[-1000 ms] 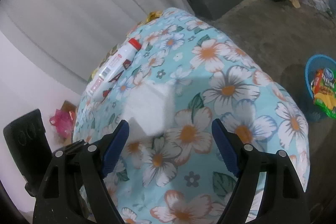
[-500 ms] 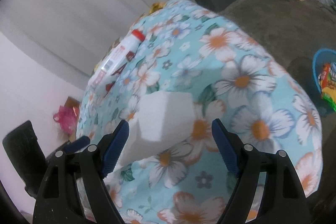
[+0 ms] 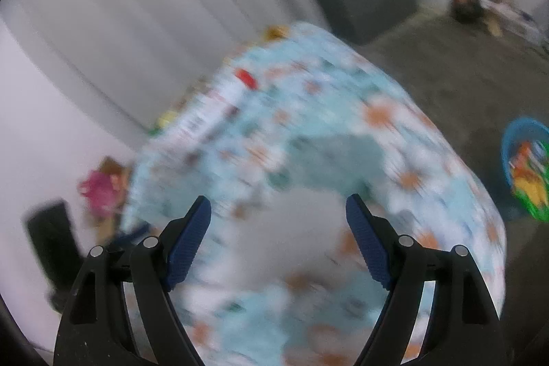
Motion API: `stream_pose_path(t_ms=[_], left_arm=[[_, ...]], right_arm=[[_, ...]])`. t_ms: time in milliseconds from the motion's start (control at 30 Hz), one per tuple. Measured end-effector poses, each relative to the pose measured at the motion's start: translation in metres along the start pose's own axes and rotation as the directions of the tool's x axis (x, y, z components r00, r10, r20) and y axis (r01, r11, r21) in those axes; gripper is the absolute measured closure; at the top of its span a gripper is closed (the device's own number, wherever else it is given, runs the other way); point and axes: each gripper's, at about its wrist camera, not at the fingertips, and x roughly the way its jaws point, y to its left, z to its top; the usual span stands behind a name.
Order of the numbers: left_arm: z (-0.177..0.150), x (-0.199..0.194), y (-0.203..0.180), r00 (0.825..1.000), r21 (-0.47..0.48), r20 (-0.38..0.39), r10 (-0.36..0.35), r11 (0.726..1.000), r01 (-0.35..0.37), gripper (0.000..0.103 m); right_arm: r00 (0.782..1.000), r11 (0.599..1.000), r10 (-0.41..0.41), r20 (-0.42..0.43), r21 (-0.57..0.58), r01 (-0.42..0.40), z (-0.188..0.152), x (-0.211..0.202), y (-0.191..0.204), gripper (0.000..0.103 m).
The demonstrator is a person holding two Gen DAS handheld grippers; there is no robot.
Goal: Collect trash
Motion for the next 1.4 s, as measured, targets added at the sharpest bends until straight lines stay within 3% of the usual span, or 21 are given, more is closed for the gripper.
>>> stream_pose_path(t_ms=[100, 200, 300, 433, 500, 600, 633, 700, 933, 1033, 1133, 1300, 1400], left_arm=[[-0.004, 0.0, 0.003, 1.0, -0.016, -0.003, 0.014, 1.0, -0.014, 0.022], [-0.009, -0.006, 0.006, 0.999, -0.03, 0.01, 0.032, 0.999, -0.032, 0.022], [-0.013, -0.011, 0.009, 0.999, -0.053, 0.013, 0.043, 0.998, -0.043, 0.022], [-0.018, -0.019, 0.015, 0.998, -0.082, 0.018, 0.061, 0.995, -0.059, 0.022], [-0.022, -0.024, 0.018, 0.997, -0.093, 0.024, 0.069, 0.993, -0.066, 0.022], [-0.023, -0.03, 0.023, 0.996, -0.103, 0.028, 0.081, 0.992, -0.077, 0.022], [-0.024, -0.031, 0.024, 0.996, -0.105, 0.029, 0.083, 0.991, -0.08, 0.022], [-0.026, -0.034, 0.025, 0.996, -0.11, 0.03, 0.089, 0.99, -0.085, 0.022], [-0.024, -0.037, 0.023, 0.996, -0.103, 0.046, 0.081, 0.992, -0.076, 0.022], [-0.022, -0.035, 0.019, 0.997, -0.092, 0.046, 0.067, 0.994, -0.063, 0.022], [-0.019, -0.029, 0.012, 0.998, -0.073, 0.039, 0.047, 0.996, -0.045, 0.022], [-0.013, -0.008, -0.003, 1.0, -0.028, -0.002, 0.005, 1.0, -0.005, 0.022], [-0.011, 0.012, -0.019, 0.999, 0.009, -0.039, -0.026, 1.0, 0.026, 0.022]], right_arm=[[0.992, 0.993, 0.115, -0.046, -0.002, -0.115, 0.037, 0.02, 0.032, 0.025], [0.964, 0.974, 0.219, -0.15, 0.086, -0.207, 0.068, 0.075, 0.057, 0.024], [0.941, 0.965, 0.225, -0.254, 0.19, -0.179, 0.083, 0.138, 0.068, 0.024], [0.9, 0.922, 0.258, -0.351, 0.367, -0.121, 0.087, 0.21, 0.067, 0.024], [0.895, 0.893, 0.239, -0.377, 0.448, -0.05, 0.081, 0.234, 0.062, 0.024], [0.908, 0.879, 0.23, -0.351, 0.474, -0.04, 0.079, 0.243, 0.065, 0.025], [0.912, 0.88, 0.224, -0.343, 0.474, -0.038, 0.079, 0.243, 0.067, 0.032], [0.914, 0.877, 0.226, -0.336, 0.479, -0.041, 0.078, 0.244, 0.068, 0.034], [0.898, 0.855, 0.333, -0.287, 0.493, -0.159, 0.081, 0.207, 0.049, 0.036], [0.88, 0.855, 0.397, -0.26, 0.455, -0.251, 0.083, 0.159, 0.035, 0.037], [0.881, 0.867, 0.412, -0.231, 0.396, -0.301, 0.082, 0.108, 0.017, 0.038], [0.91, 0.899, 0.377, -0.173, 0.306, -0.314, 0.052, 0.012, -0.031, 0.043], [0.954, 0.941, 0.259, -0.151, 0.26, -0.215, 0.027, -0.023, -0.058, 0.043]])
